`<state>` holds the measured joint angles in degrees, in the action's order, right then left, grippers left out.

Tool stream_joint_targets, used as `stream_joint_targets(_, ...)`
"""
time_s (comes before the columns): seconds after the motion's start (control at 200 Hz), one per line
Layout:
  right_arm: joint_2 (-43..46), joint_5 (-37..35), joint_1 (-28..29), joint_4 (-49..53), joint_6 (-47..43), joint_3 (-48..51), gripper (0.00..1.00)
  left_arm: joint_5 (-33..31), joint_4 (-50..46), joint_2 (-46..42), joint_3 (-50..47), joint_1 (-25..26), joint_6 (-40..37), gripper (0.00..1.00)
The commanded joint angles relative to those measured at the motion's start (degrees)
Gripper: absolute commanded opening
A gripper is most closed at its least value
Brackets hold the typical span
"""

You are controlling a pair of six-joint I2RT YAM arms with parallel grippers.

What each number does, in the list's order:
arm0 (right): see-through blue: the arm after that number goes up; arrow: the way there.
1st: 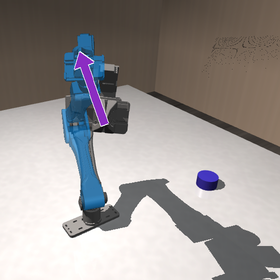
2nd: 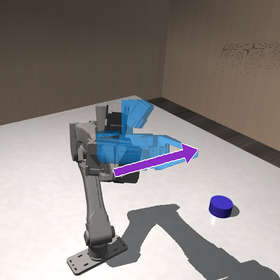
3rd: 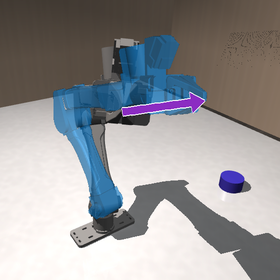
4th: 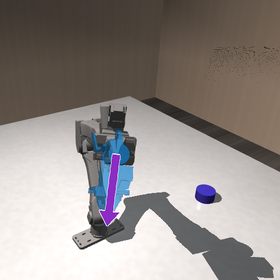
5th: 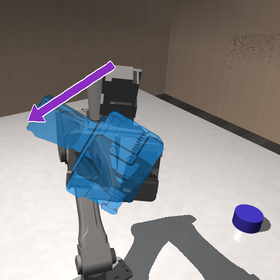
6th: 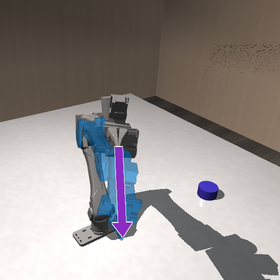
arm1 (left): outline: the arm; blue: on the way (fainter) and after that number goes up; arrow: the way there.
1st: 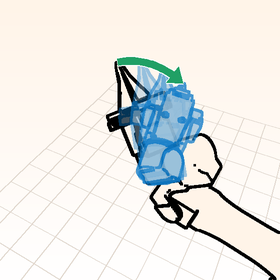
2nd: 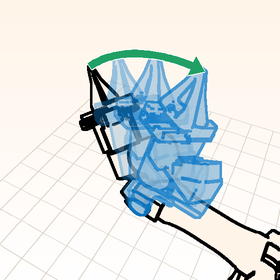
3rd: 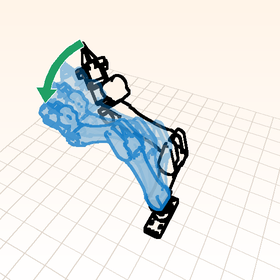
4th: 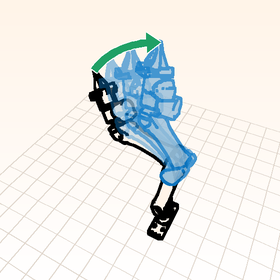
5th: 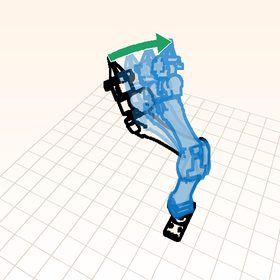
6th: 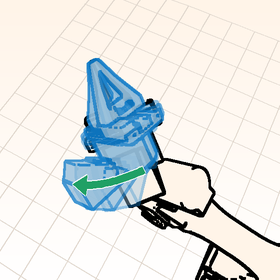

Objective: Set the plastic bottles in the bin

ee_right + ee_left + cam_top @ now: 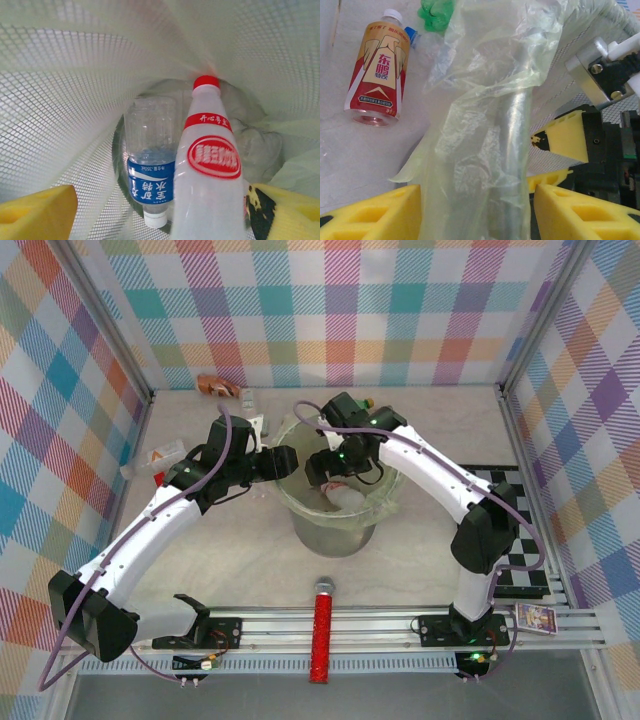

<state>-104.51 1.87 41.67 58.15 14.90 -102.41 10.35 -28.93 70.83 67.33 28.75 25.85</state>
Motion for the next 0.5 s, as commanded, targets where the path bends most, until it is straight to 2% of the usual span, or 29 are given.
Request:
stream_joint_targets(0.0,3.8,-0.7,0.3,1.6,-0.6,-4.4,0.90,-1.9,-3.6,1.4,0.1,0.5,-2.1,0.59)
stream_joint_targets(0.22,6.7,-0.3,-0.9,1.5,2.3,-9.1,0.91,-1.6,-3.5,2.0,0.5,0.5,-2.0,0.59)
stream_joint_targets(0.305,8.3,4.0,-4.1,-0.2,6.4,-9.5,0.92,-1.4,-3.3,2.3,0.5,0.5,-2.1,0.59)
stream_joint_targets(0.495,14.0,17.9,-15.1,-9.0,16.1,-6.9,0.92,-1.0,-3.3,2.8,0.5,0.5,-2.4,0.59)
